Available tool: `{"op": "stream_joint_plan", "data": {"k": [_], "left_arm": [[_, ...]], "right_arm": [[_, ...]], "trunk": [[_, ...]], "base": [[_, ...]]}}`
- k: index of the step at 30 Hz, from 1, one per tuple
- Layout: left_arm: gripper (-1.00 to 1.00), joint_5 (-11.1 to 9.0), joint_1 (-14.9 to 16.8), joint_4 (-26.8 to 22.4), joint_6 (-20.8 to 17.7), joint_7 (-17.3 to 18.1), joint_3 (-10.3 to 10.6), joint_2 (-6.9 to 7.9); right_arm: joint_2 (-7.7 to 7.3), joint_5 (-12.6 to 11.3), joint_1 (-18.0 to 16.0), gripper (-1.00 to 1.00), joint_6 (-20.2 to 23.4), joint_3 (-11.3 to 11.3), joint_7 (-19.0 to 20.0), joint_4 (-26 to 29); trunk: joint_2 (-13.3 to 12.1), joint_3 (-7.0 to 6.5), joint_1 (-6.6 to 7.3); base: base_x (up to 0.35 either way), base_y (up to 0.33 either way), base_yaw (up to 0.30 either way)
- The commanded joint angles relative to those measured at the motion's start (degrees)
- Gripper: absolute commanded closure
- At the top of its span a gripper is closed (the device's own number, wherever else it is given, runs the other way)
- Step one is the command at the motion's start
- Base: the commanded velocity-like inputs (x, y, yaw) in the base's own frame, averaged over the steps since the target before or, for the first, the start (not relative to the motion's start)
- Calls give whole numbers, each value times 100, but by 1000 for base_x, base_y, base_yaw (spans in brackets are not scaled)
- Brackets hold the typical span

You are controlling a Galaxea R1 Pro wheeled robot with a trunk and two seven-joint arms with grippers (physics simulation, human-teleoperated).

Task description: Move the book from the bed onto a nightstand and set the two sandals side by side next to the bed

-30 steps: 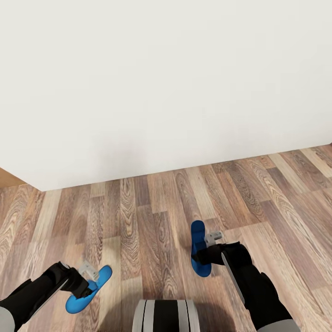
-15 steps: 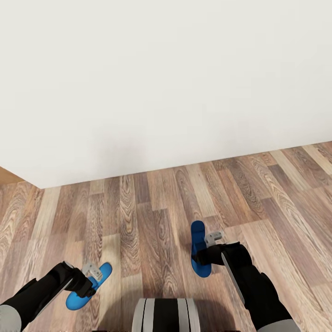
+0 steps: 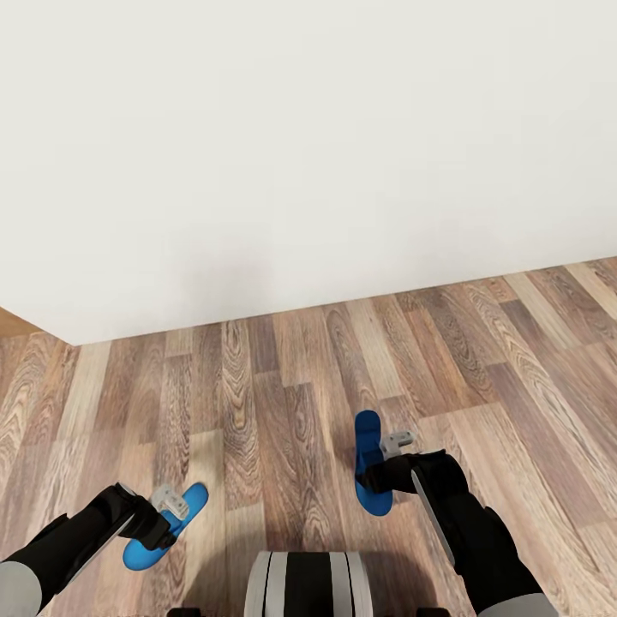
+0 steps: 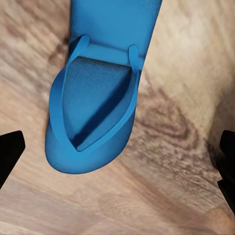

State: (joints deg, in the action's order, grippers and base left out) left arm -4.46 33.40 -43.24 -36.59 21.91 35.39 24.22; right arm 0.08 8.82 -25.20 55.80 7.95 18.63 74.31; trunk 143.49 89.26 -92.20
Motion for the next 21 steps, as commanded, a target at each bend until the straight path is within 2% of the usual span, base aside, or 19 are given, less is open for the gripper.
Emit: {"op": "stream_joint_plan", "data": {"k": [1,21], "left_arm": [[-100,-46,5,-9,-34,-15,25,7],[-100,-46,107,2,-54,-281,26,6]], "right_arm": [[1,59,-2,100,20,0,47,6],[1,51,-2,100,-3,3,53,-7]], "trunk": [[2,13,1],[2,196,1]], "base": [[0,0,0],[0,0,0]]}}
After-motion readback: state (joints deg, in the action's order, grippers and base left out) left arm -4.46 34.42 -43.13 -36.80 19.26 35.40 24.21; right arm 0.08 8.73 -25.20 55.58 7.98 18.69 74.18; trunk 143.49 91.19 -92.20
